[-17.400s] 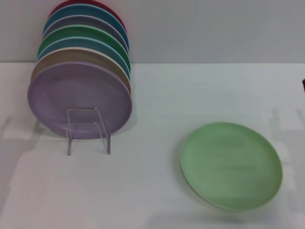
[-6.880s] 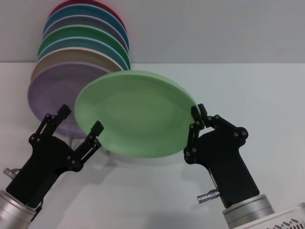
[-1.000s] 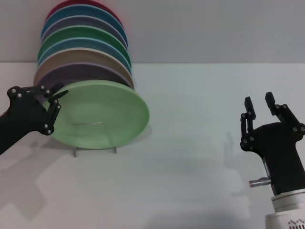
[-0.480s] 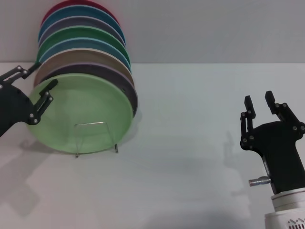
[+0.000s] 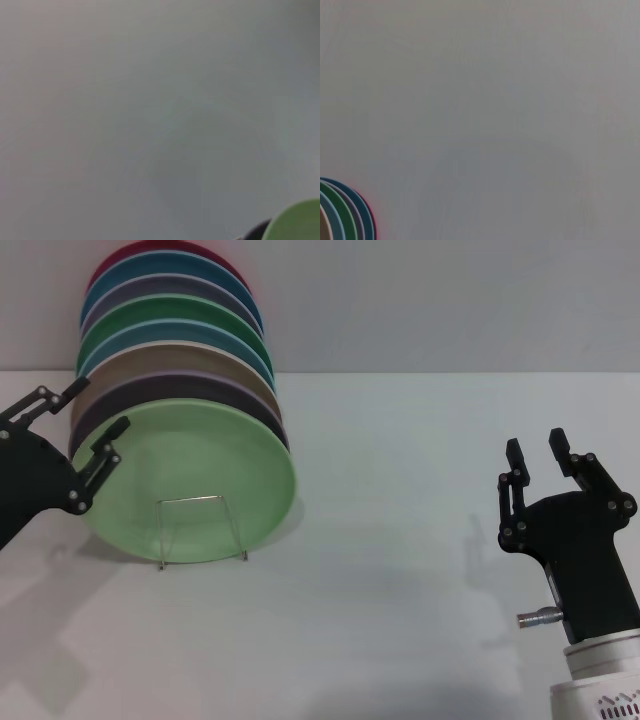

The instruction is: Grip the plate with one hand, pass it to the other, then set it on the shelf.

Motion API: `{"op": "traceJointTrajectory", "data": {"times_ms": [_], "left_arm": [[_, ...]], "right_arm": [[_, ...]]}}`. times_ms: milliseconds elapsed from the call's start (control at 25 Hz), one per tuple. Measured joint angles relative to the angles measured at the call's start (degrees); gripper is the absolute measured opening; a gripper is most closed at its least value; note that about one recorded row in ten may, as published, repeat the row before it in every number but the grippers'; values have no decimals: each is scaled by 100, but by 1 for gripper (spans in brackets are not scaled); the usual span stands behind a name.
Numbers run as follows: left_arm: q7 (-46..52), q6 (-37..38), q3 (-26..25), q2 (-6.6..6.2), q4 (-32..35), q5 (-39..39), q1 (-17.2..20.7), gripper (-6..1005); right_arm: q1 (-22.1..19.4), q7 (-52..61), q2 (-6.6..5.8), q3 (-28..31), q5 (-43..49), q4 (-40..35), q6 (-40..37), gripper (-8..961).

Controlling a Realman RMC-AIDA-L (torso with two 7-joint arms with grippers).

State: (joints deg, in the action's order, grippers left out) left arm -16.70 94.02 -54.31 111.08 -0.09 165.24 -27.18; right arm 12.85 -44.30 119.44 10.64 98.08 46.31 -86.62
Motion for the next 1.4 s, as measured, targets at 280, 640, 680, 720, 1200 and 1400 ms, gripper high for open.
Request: {"op": "traceJointTrajectory", "data": {"times_ms": [280, 640, 680, 720, 1200, 1400], "left_arm": [[98, 441, -100, 95, -9, -18, 215, 491], [3443, 731, -2200, 115, -287, -35, 772, 502], [3759, 654, -2409, 130, -278, -35, 790, 511], [4176, 489, -2680, 161, -269, -36, 820, 520], [4778, -1214, -3526, 605, -344, -30, 1022, 630], [4708, -1359, -4044, 750, -348, -33, 1054, 802]], "right_arm": [[9, 0, -3, 45, 0, -5, 4, 336], [43, 67, 0, 412, 0, -33, -9, 337], [66, 91, 0, 465, 0, -59, 0, 337], [99, 141, 1, 535, 1, -111, 16, 338], [827, 2243, -74, 1146, 51, -1607, 246, 335], [1228, 3857, -77, 1033, 147, -2664, 250, 335]]}}
